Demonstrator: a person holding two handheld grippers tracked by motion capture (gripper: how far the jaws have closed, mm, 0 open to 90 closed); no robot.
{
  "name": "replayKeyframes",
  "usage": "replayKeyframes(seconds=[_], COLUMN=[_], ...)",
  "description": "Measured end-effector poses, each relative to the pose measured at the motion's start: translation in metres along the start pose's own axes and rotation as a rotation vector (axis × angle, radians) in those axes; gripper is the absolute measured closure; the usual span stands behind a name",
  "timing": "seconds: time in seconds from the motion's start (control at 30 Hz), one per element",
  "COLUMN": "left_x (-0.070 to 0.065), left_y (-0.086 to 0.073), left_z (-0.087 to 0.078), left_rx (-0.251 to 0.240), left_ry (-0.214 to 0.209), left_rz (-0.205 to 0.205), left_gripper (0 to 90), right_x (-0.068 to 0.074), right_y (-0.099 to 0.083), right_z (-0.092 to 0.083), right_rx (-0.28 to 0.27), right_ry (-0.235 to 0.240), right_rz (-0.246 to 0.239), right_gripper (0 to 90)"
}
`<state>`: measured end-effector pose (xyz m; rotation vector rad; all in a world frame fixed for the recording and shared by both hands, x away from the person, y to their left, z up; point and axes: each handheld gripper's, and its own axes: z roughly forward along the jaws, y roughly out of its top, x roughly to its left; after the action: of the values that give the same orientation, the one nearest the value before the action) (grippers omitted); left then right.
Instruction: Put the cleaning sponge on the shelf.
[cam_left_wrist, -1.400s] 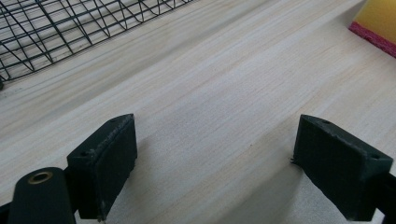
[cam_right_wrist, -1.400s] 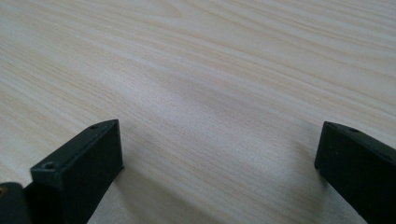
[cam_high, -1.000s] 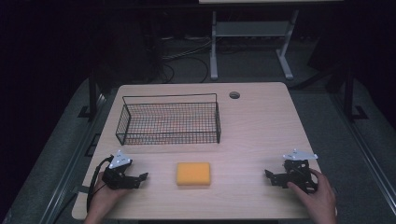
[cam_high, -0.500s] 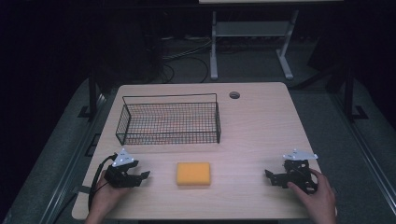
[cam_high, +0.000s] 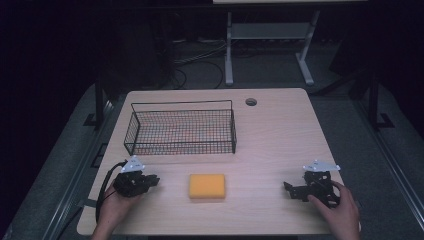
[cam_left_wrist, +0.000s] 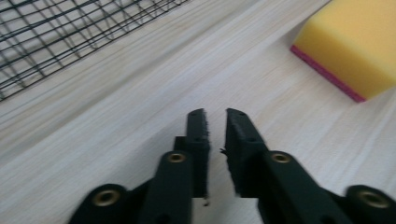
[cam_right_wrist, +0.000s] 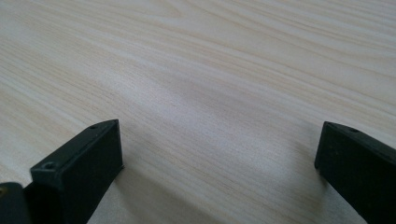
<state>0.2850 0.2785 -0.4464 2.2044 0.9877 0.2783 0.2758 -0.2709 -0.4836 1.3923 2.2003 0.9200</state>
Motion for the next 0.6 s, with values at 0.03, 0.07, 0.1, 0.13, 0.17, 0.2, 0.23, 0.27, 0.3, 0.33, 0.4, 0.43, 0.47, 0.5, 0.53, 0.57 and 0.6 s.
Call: replayKeyframes(seconds=[0.03, 0.07, 0.1, 0.13, 0.17, 0.2, 0.23, 0.27, 0.3, 0.33, 0.4, 0.43, 0.47, 0.5, 0.53, 0.57, 0.6], left_x=[-0.001, -0.001, -0.001, -0.001, -0.002, -0.002, -0.003, -0.003, -0.004, -0.004, -0.006, -0.008, -0.009, -0.009, -0.009, -0.011, -0.011], left_y=[0.001, 0.002, 0.004, 0.005, 0.007, 0.008, 0.010, 0.010, 0.013, 0.013, 0.017, 0.021, 0.022, 0.024, 0.024, 0.026, 0.026], left_z=[0.000, 0.000, -0.001, 0.000, 0.000, 0.000, 0.001, 0.001, 0.001, 0.001, 0.002, 0.003, 0.004, 0.004, 0.004, 0.005, 0.005], left_rx=[-0.001, 0.002, 0.002, 0.002, 0.008, 0.008, 0.006, 0.006, 0.014, 0.014, 0.024, 0.022, 0.022, 0.027, 0.027, 0.024, 0.024], left_ry=[-0.006, -0.016, -0.022, -0.027, -0.029, -0.027, -0.031, -0.031, -0.033, -0.033, -0.035, -0.036, -0.037, -0.037, -0.037, -0.039, -0.039], left_rz=[-0.008, -0.005, -0.003, -0.005, -0.003, 0.005, 0.007, 0.007, 0.025, 0.025, 0.036, 0.045, 0.047, 0.055, 0.055, 0.061, 0.061], left_gripper=[84.0, 86.4, 89.2, 89.6, 89.7, 89.7, 89.7, 89.7, 89.7, 89.7, 89.7, 89.7, 89.7, 89.7, 89.7, 89.7, 89.7], right_x=[0.000, 0.000, 0.000, 0.000, 0.000, 0.000, 0.000, 0.000, 0.000, 0.000, 0.000, 0.000, 0.000, 0.000, 0.000, 0.000, 0.000], right_y=[0.000, 0.000, 0.000, 0.000, 0.000, 0.000, 0.000, 0.000, 0.000, 0.000, 0.000, 0.000, 0.000, 0.000, 0.000, 0.000, 0.000], right_z=[0.000, 0.000, 0.000, 0.000, 0.000, 0.000, 0.000, 0.000, 0.000, 0.000, 0.000, 0.000, 0.000, 0.000, 0.000, 0.000, 0.000], right_rx=[0.000, 0.000, 0.000, 0.000, 0.000, 0.000, 0.000, 0.000, 0.000, 0.000, 0.000, 0.000, 0.000, 0.000, 0.000, 0.000, 0.000], right_ry=[0.000, 0.000, 0.000, 0.000, 0.000, 0.000, 0.000, 0.000, 0.000, 0.000, 0.000, 0.000, 0.000, 0.000, 0.000, 0.000, 0.000], right_rz=[0.000, 0.000, 0.000, 0.000, 0.000, 0.000, 0.000, 0.000, 0.000, 0.000, 0.000, 0.000, 0.000, 0.000, 0.000, 0.000, 0.000], right_gripper=[0.1, 0.1, 0.1, 0.1, 0.1, 0.1, 0.1, 0.1, 0.1, 0.1, 0.1, 0.1, 0.1, 0.1, 0.1, 0.1, 0.1])
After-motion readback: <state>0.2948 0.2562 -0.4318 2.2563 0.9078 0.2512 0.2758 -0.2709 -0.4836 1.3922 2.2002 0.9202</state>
